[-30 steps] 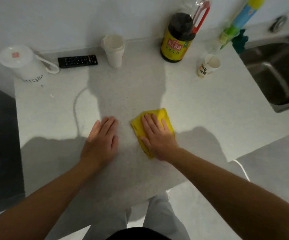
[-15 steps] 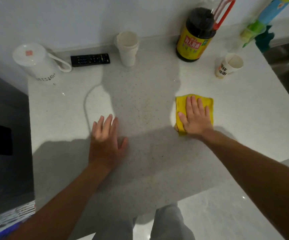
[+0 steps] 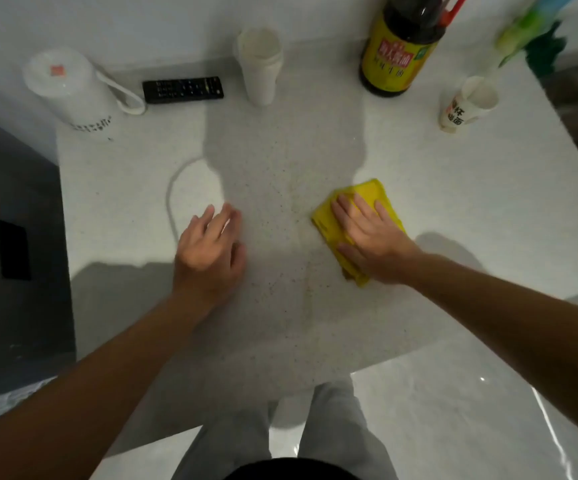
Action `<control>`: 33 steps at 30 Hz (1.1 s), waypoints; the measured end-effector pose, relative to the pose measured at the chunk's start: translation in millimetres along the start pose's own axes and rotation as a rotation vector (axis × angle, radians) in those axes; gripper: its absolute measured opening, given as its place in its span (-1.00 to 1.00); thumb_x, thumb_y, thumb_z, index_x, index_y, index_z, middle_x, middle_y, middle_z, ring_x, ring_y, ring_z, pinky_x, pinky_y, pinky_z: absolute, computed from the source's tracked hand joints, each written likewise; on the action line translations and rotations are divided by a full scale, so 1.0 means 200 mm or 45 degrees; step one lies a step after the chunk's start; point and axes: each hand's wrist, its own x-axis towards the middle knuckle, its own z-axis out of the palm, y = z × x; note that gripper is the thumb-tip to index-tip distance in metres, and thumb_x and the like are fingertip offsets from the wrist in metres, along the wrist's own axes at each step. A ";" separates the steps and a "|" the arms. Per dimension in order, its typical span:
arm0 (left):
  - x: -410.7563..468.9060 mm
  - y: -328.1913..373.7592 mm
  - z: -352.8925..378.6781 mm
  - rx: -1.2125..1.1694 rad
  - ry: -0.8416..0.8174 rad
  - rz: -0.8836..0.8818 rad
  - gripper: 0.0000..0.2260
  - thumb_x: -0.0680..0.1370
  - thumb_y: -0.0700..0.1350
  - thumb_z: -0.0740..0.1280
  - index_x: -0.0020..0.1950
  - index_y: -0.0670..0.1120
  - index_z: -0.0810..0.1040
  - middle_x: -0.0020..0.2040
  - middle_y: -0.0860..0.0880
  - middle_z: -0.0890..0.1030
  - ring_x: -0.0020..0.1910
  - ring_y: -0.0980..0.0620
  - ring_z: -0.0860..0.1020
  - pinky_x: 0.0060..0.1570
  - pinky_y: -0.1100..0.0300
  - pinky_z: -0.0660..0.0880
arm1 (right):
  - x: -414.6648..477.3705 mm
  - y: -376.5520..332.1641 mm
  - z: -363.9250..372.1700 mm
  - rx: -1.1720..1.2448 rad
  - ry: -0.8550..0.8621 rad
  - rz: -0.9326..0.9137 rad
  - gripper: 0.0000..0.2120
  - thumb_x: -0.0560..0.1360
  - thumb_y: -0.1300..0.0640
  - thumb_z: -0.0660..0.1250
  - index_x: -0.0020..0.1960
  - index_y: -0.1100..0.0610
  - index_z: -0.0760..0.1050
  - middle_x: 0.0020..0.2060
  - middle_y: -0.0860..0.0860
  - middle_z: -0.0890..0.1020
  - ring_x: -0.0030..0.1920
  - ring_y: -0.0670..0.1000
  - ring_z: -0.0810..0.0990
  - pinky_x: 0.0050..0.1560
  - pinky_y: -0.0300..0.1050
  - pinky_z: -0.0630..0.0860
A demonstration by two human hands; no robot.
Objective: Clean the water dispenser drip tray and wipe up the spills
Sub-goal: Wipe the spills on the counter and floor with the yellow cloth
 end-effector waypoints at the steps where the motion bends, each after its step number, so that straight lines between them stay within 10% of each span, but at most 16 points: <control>1: 0.00 -0.03 -0.02 -0.026 -0.075 0.026 -0.56 0.60 -0.12 0.29 0.47 -0.20 0.51 0.49 -0.20 0.51 0.46 -0.34 0.46 0.47 -0.24 0.36 | -0.14 -0.03 0.04 -0.019 0.021 0.048 -0.34 0.68 -0.18 0.01 0.65 0.19 0.10 0.62 0.16 0.20 0.62 0.26 0.14 0.53 0.30 0.18; 11: -0.08 -0.24 -0.08 0.049 -0.332 0.186 -0.43 0.64 0.15 0.19 0.62 -0.04 0.32 0.63 -0.12 0.31 0.59 -0.30 0.23 0.59 -0.29 0.11 | -0.43 -1.05 0.20 0.451 0.056 0.845 -0.25 0.59 -0.19 0.03 0.62 0.25 0.12 0.59 0.21 0.27 0.58 0.30 0.22 0.53 0.32 0.13; 18: -0.09 -0.25 -0.08 0.082 -0.362 0.136 -0.33 0.62 0.22 0.16 0.64 -0.12 0.26 0.65 -0.16 0.26 0.63 -0.27 0.17 0.60 -0.25 0.10 | 0.25 -0.68 0.01 0.454 0.187 0.864 -0.25 0.64 -0.28 -0.06 0.67 0.13 -0.12 0.67 0.08 -0.01 0.66 0.16 -0.08 0.58 0.27 -0.13; 25: -0.08 -0.27 -0.04 0.084 -0.262 0.149 -0.36 0.60 0.21 0.22 0.60 -0.09 0.33 0.62 -0.13 0.34 0.60 -0.27 0.26 0.60 -0.21 0.12 | 0.89 -0.02 -0.25 0.152 0.022 0.243 -0.31 0.68 -0.22 -0.07 0.68 0.10 -0.14 0.68 0.07 -0.07 0.65 0.19 -0.11 0.58 0.32 -0.06; 33: -0.08 -0.26 -0.08 0.052 -0.317 0.130 -0.35 0.59 0.20 0.25 0.61 -0.10 0.34 0.61 -0.13 0.35 0.60 -0.26 0.25 0.59 -0.20 0.13 | 0.04 -0.45 0.02 -0.001 0.103 -0.149 -0.33 0.66 -0.21 0.03 0.66 0.12 0.10 0.64 0.10 0.18 0.63 0.20 0.12 0.57 0.29 0.10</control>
